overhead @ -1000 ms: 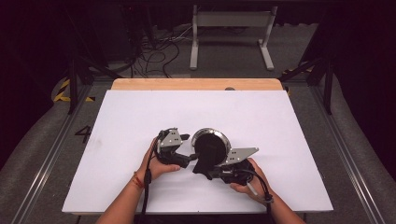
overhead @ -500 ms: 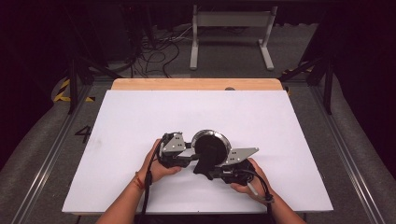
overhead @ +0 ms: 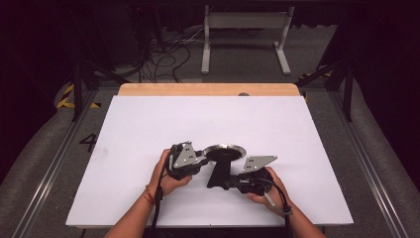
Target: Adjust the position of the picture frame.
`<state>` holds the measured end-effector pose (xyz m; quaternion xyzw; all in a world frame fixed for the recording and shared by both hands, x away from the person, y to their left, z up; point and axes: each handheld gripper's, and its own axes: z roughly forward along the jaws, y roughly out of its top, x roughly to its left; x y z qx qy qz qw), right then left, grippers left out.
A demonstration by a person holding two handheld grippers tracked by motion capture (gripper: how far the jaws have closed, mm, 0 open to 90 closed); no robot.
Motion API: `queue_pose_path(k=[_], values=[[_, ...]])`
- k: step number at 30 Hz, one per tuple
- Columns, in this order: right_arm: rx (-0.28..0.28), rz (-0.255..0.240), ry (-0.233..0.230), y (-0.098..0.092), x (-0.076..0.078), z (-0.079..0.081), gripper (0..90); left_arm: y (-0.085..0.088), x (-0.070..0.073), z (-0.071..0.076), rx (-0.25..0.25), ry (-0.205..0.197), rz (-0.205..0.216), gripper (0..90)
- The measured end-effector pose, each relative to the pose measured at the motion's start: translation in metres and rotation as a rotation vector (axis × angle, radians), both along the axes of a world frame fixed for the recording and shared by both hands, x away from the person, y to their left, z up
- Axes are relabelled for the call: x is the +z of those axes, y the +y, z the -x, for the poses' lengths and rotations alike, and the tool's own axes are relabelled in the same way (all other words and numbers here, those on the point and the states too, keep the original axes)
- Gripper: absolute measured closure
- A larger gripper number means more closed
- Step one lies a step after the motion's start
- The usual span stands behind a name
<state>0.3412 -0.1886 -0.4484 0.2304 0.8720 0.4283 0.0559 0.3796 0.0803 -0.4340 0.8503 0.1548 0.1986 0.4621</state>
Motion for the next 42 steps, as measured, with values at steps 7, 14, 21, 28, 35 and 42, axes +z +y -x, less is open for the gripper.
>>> queue_pose_path(k=[7, 14, 21, 28, 35, 42], values=[[-0.034, -0.018, -0.002, -0.0018, -0.0002, -0.0026, 78.6, 0.002, -0.0023, -0.0008, 0.006, 0.006, 0.005, 73.6], [-0.032, -0.027, 0.002, 0.0, -0.0002, -0.0012, 78.8, 0.0002, -0.0019, -0.0006, 0.023, -0.019, -0.003, 72.3], [-0.046, -0.031, 0.003, -0.0001, 0.0002, 0.0001, 78.7, -0.0033, -0.0031, -0.0009, 0.047, -0.044, -0.01, 71.3], [-0.06, -0.033, -0.004, -0.0009, 0.0001, -0.0002, 79.1, -0.0032, -0.0061, -0.0038, 0.064, -0.036, 0.004, 70.4], [-0.073, -0.024, -0.015, -0.0008, 0.0001, -0.0001, 81.1, -0.0009, -0.0087, -0.0082, 0.071, -0.016, 0.025, 69.4], [-0.066, -0.02, -0.021, 0.0007, 0.0014, -0.0005, 78.7, 0.0023, -0.0093, -0.0099, 0.056, -0.01, 0.025, 69.9]])
